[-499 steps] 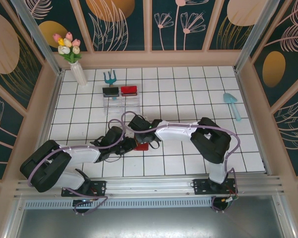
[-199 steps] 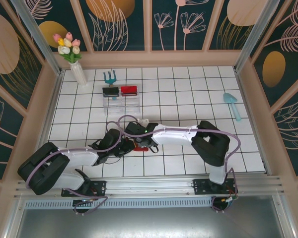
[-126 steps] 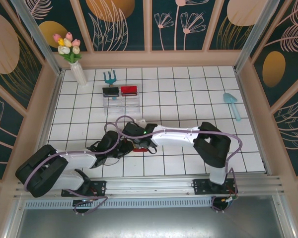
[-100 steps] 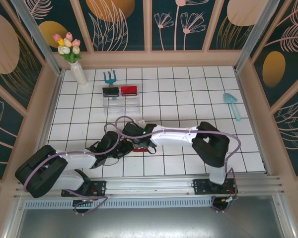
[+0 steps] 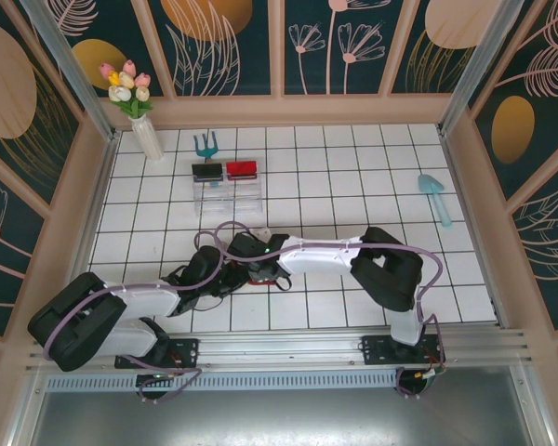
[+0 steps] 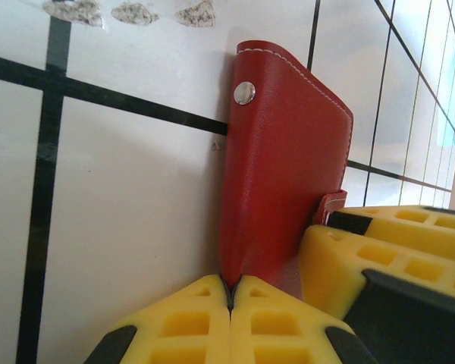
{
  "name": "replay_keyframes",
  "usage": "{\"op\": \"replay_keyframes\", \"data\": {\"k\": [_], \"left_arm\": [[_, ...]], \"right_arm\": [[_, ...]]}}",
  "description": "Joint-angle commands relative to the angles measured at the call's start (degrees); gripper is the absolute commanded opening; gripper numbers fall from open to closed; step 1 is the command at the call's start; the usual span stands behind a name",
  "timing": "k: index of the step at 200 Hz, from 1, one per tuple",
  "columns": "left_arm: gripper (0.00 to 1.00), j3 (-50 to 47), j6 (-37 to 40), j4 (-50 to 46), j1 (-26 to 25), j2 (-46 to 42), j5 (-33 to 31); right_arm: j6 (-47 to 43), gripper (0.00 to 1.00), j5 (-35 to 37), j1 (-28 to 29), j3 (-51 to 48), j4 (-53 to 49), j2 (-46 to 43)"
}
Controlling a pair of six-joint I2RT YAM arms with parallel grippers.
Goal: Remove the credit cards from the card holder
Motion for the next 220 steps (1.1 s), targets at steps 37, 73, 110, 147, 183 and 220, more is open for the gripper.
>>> {"op": "replay_keyframes", "data": {"k": [37, 73, 110, 147, 183, 220], "left_arm": [[0.00, -1.0, -1.2, -1.3, 0.0, -1.3, -1.2], [0.00, -1.1, -1.2, -2.9, 0.1, -1.8, -2.1], [0.00, -0.4, -0.8, -3.1, 0.0, -1.1, -2.1], [0.54, 2.8, 1.1, -3.1, 0.1, 1.4, -0.3], [0.85, 8.4, 5.9, -10.7, 0.1, -0.8, -2.3], [0.87, 9.5, 7.3, -12.5, 0.3, -3.3, -2.6]], "right_arm": [[1.3, 0.00, 4.5, -0.5, -0.6, -3.8, -2.1], [2.3, 0.00, 5.7, -2.8, -3.4, -3.1, -8.2], [2.0, 0.00, 1.7, -6.8, -9.8, 2.5, -16.2], [1.0, 0.00, -4.7, -9.9, -13.5, 8.0, -22.7], [0.7, 0.00, -7.6, -10.6, -11.0, 9.1, -26.3], [0.4, 0.00, -8.5, -10.6, -7.8, 8.5, -25.1]]}}
